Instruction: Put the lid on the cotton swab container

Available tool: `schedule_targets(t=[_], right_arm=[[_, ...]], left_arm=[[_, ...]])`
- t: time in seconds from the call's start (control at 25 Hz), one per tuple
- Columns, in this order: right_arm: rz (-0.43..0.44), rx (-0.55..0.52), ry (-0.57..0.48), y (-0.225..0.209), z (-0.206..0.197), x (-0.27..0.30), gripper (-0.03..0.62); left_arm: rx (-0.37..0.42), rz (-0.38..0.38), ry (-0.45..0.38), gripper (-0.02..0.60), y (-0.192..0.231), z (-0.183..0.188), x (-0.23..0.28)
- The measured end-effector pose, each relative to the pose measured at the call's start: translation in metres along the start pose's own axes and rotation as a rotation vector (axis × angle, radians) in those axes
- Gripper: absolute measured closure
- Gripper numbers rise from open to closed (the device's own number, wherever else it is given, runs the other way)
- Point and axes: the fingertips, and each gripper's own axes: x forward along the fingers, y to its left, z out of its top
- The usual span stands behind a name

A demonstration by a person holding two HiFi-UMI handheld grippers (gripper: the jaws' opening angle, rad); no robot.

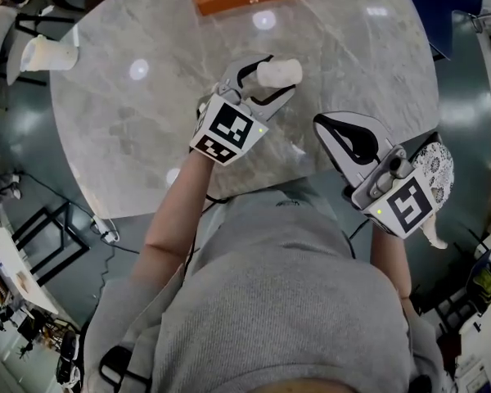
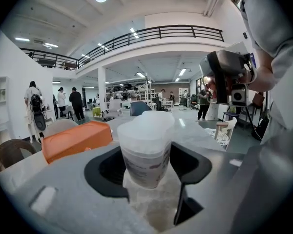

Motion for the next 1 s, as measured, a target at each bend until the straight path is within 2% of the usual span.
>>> schedule_targets(t=[0.4,0.6,1.0], right_arm=[[-0.027,0.047,-0.006,0.0,-0.005,-0.002,0.594],[-0.069,0.09,0.023,-0.003,-0.011,-0.003,0.594],[-0.081,0.097,0.009,-0.005,-0.013,-0.007,0.594]], left_arm=[[-0.012,-0.001,0.022,0.307,0.009,-0.029,0.018],[-0.014,0.005,0.034,0.308,0.012,-0.041,0.027],[-0.003,-0.019,0.083,0.308,0.008,-0.07,0.035]])
